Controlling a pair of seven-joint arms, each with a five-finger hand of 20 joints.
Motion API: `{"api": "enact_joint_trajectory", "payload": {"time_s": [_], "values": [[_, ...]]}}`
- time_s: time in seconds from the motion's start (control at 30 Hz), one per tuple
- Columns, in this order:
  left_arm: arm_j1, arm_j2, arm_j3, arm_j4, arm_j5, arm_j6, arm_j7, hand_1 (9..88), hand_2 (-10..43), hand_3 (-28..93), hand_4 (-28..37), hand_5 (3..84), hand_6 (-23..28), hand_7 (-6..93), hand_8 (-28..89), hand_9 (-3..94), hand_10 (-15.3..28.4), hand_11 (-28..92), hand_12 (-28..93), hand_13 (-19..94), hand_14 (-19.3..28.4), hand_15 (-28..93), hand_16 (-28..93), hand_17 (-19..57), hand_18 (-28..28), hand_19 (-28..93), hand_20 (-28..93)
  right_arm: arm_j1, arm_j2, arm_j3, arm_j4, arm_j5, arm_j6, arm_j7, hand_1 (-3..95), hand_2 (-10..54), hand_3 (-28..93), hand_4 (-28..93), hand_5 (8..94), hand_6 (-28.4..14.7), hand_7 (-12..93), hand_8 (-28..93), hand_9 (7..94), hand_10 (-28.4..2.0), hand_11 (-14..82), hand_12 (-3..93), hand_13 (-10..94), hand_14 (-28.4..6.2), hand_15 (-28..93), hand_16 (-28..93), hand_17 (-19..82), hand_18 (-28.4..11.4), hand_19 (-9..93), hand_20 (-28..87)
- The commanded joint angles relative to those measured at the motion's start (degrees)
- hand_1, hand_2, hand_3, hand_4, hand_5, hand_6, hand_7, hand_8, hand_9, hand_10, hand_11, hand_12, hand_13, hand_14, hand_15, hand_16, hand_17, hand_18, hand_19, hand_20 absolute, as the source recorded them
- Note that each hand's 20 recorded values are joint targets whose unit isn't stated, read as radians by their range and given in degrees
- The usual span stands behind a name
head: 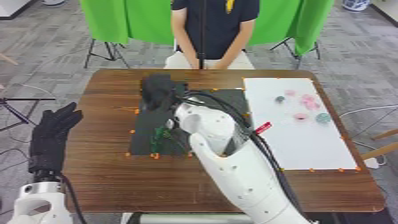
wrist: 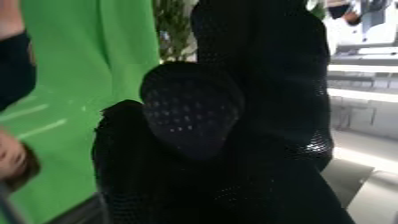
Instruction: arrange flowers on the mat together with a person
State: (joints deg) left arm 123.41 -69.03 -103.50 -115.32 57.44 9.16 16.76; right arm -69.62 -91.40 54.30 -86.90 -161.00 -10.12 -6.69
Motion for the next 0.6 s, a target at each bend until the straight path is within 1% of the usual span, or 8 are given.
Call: {"api": "enact_joint_trajectory", "payload": {"time_s": [0.03, 0.2, 0.23, 0.27, 0.4, 0.5, 0.6], "values": [[0.9, -0.26, 0.34, -0.26, -0.47, 0.38, -0.3, 17.1, 19.8, 60, -28.3, 47.0, 3.9, 14.1, -6, 44.6, 14.0, 18, 14, 33, 16.2, 10, 4, 3.0, 9.7, 4, 13, -1.5, -2.1, -2.0, 1.8, -5.6, -2.3, -1.5, 90.8, -9.5, -28, 46, 85.7, 1.1, 17, 6, 93.7, -8.0, 24.1, 24.7, 94, -0.6, 58, 18, 74, -7.3, 93, 32], [0.2, -0.08, 0.92, -0.04, -0.35, 0.0, -0.33, 17.0, 19.1, 60, -28.3, 46.9, 4.0, 13.9, -6, 44.6, 13.9, 18, 14, 33, 16.1, 10, 4, 3.0, 9.7, 4, 13, -1.9, -3.5, -1.3, 3.6, -8.7, -2.8, -2.5, 90.1, -9.5, -28, 46, 85.2, 1.5, 17, 5, 93.7, -7.9, 24.8, 24.7, 94, -0.6, 58, 18, 74, -7.3, 93, 32], [-0.4, 0.13, 1.23, 0.22, -0.22, -0.24, -0.52, 17.0, 19.0, 60, -28.3, 46.8, 4.0, 13.9, -6, 44.6, 13.9, 18, 14, 33, 16.1, 10, 4, 3.0, 9.7, 4, 13, -1.8, -3.5, -1.1, 3.9, -8.9, -2.8, -2.3, 89.9, -9.5, -28, 46, 85.2, 1.6, 17, 5, 93.7, -8.0, 24.8, 24.7, 94, -0.6, 58, 18, 74, -7.3, 93, 32], [-0.4, 0.12, 1.26, 0.12, -0.11, -0.34, -0.54, 16.8, 18.7, 60, -28.3, 46.8, 4.0, 13.9, -6, 44.5, 13.9, 18, 14, 33, 16.1, 10, 4, 3.0, 9.7, 4, 13, -1.9, -3.9, -0.7, 4.2, -9.4, -3.3, -2.5, 89.6, -9.5, -28, 46, 85.1, 1.6, 17, 5, 93.7, -8.1, 25.0, 24.6, 94, -0.6, 58, 18, 74, -7.4, 93, 32], [-1.2, 0.39, 1.79, 0.45, 0.26, -0.82, -0.8, 16.1, 14.7, 61, -28.3, 46.6, 4.1, 13.7, -6, 44.3, 13.8, 18, 14, 33, 16.1, 10, 4, 2.9, 9.7, 3, 13, -1.8, -4.0, -0.2, 5.1, -9.9, -3.3, -2.1, 88.7, -9.5, -28, 46, 84.5, 1.7, 17, 5, 93.7, -8.3, 25.3, 24.3, 94, -0.6, 58, 18, 74, -7.4, 93, 32], [-1.4, 0.36, 1.92, 0.39, 0.38, -1.01, -0.98, 15.6, 10.9, 61, -28.3, 46.4, 4.3, 13.5, -6, 44.0, 13.8, 17, 14, 33, 16.1, 10, 4, 2.8, 9.8, 3, 13, -1.8, -4.3, 0.3, 5.5, -10.5, -3.1, -2.3, 87.9, -9.5, -28, 46, 84.2, 1.6, 17, 5, 93.7, -8.3, 25.3, 24.2, 94, -0.6, 57, 19, 74, -7.4, 93, 31], [-1.6, 0.35, 2.03, 0.4, 0.45, -1.28, -0.98, 15.4, 9.5, 62, -28.3, 46.2, 4.3, 13.4, -5, 43.9, 13.9, 17, 14, 32, 16.1, 10, 4, 2.7, 9.9, 3, 13, -1.8, -4.1, 0.4, 5.6, -10.5, -3.1, -2.4, 86.7, -9.5, -28, 44, 83.4, 1.3, 17, 4, 93.7, -8.6, 24.8, 24.3, 94, -0.7, 57, 19, 74, -7.5, 93, 31]]}}
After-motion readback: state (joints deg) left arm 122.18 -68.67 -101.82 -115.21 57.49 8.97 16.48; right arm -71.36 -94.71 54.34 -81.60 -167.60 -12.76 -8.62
